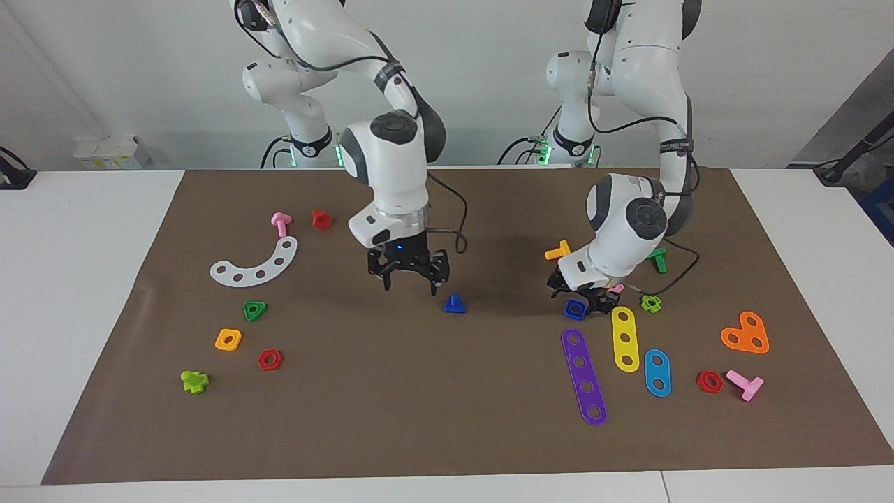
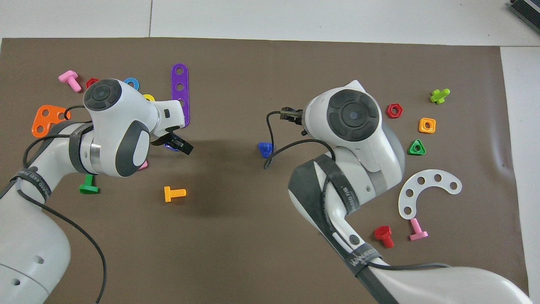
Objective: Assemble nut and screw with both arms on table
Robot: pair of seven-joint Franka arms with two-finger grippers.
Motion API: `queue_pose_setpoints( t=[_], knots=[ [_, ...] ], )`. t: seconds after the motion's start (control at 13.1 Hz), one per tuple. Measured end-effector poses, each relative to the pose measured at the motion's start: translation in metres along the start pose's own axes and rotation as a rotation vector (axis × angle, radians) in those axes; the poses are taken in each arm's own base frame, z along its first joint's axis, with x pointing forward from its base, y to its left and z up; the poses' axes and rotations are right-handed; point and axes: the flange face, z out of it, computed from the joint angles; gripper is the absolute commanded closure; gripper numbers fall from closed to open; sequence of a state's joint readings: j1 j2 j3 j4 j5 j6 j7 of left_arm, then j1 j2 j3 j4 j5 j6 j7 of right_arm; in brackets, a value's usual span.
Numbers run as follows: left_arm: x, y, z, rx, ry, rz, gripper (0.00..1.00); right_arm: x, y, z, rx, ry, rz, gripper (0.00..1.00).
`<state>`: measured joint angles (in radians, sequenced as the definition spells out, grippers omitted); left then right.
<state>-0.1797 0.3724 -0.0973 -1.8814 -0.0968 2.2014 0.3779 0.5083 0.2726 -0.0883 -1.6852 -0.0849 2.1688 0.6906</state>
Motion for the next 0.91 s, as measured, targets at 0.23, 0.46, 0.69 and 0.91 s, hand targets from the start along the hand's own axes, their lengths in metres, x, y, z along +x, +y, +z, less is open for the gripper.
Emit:
queue_pose_setpoints(
  t=[0.23,0.46,0.69,0.91],
  knots=[
    [-0.005,-0.005,0.006,0.015,0.000,0.014,0.15,0.035,0.083,-0.050,-0.039,-0.022,-0.054,0.00],
    [-0.007,-0.012,0.007,0.033,0.008,0.027,0.16,0.058,0.179,-0.094,-0.056,-0.071,-0.087,0.00],
    [-0.008,-0.012,0.010,0.035,0.010,0.030,0.20,0.055,0.238,-0.149,-0.053,-0.154,-0.083,0.00],
    [-0.008,-0.012,0.010,0.037,0.013,0.031,0.25,0.049,0.266,-0.194,-0.062,-0.210,-0.094,0.00]
  ],
)
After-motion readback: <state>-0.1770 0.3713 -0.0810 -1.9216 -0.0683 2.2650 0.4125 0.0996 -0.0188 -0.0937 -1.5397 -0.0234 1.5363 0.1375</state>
